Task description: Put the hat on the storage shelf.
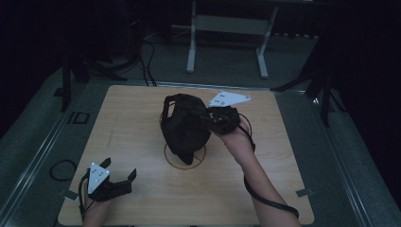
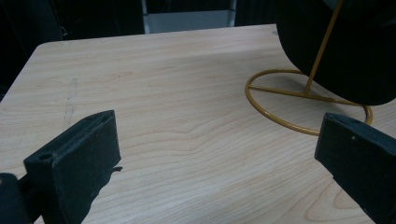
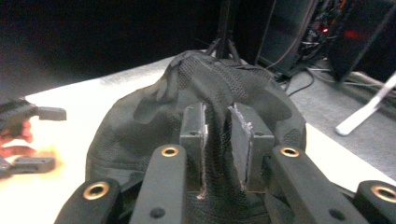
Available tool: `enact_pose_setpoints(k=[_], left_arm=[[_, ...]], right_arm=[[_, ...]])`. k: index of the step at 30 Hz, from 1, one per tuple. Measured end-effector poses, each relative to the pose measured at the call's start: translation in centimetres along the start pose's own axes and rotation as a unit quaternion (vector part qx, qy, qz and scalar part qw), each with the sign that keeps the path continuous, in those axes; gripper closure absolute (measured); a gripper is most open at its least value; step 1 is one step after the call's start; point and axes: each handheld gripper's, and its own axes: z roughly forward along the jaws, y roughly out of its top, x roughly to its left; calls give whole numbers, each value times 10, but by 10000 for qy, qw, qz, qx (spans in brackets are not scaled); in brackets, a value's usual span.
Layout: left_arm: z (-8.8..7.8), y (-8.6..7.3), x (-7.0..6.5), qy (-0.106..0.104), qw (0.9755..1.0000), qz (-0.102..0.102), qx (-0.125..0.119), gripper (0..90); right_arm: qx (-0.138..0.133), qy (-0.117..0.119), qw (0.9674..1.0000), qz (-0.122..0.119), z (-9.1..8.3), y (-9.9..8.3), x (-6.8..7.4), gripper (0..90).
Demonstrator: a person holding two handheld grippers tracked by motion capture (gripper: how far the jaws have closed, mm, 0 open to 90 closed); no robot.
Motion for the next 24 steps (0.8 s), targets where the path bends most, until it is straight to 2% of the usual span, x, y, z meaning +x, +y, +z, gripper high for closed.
enact_pose_setpoints(k=[10, 16, 21, 24], left_arm=[[1, 0, -2, 13, 10000, 32, 20, 5], [1, 0, -2, 0, 10000, 45, 33, 6], [1, 0, -2, 0, 10000, 35, 31, 6], [2, 0, -2, 18, 10000, 49, 42, 6]], right_arm=[[-86, 6, 10000, 20, -11, 2, -4, 442], [-138, 8, 9999, 65, -23, 2, -9, 373], [-113, 54, 9999, 101, -30, -2, -15, 272], [-145, 82, 9996, 210, -34, -7, -20, 199]])
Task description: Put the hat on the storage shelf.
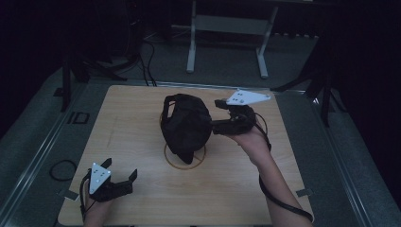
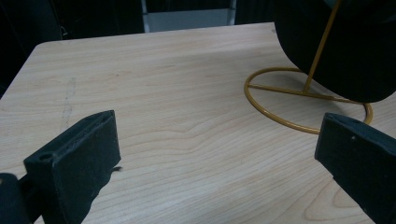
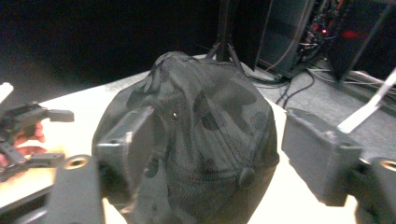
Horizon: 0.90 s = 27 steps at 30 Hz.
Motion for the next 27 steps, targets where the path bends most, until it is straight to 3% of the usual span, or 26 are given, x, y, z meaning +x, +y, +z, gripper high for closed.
enact_pose_setpoints(k=[4, 22, 27], left_arm=[[1, -1, 0, -3, 10000, -5, 19, 6], [0, -1, 1, 5, 10000, -23, 34, 6], [-1, -1, 2, 19, 10000, -32, 33, 6]], right_arm=[[-23, 17, 10000, 74, -6, -9, -8, 136], [50, -538, 9982, 272, -32, -57, -38, 133], [152, -669, 9970, 359, -37, -79, -48, 134]])
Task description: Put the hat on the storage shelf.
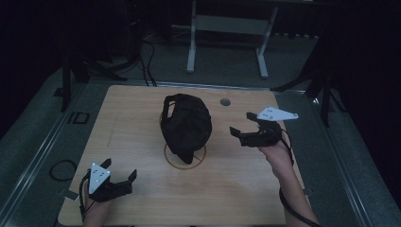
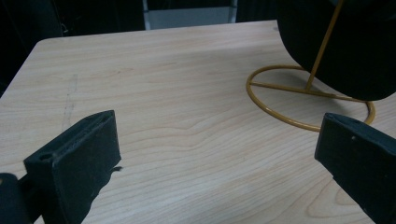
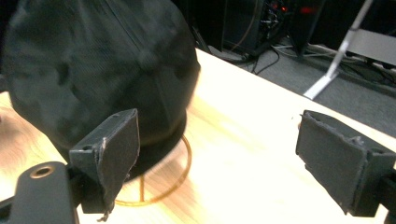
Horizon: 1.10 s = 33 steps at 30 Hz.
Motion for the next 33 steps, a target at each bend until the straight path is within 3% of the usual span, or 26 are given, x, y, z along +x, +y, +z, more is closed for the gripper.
enact_pose_setpoints(k=[23, 33], left_arm=[[1, -1, 3, -79, 9999, -36, 69, 6], [0, -1, 5, -82, 9999, -79, 23, 6]], right_arm=[[337, -127, 9984, 441, -3, -98, -23, 136], [338, -243, 9975, 568, -16, -133, -31, 136]])
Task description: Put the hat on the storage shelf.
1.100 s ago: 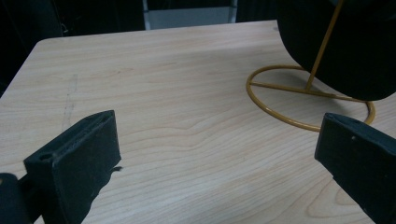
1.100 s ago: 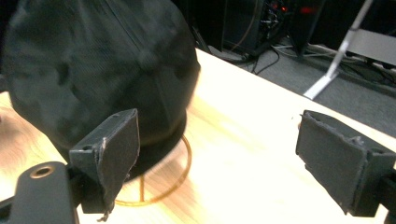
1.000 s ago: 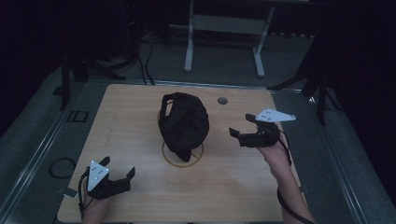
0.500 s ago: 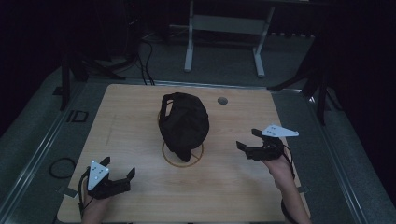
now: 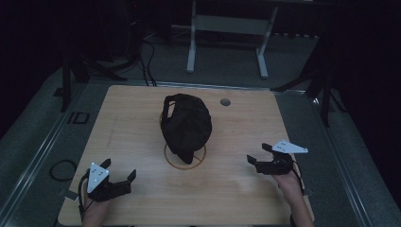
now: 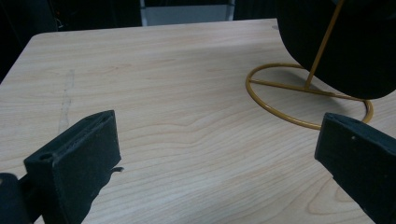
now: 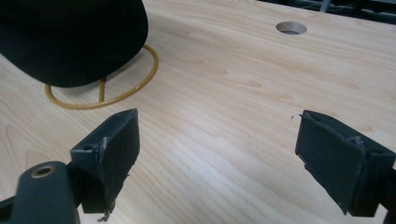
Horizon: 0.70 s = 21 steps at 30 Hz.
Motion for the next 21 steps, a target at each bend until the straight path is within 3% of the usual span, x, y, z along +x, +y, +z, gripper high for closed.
enact_pose_setpoints(k=[12, 21], left_arm=[[0, 0, 0, 32, 10000, 3, 2, 6], [-1, 0, 1, 32, 10000, -18, -11, 6]], right_arm=[[274, -501, 9979, 305, -17, -38, -22, 138], [40, -760, 9952, 620, -38, -51, -31, 138]])
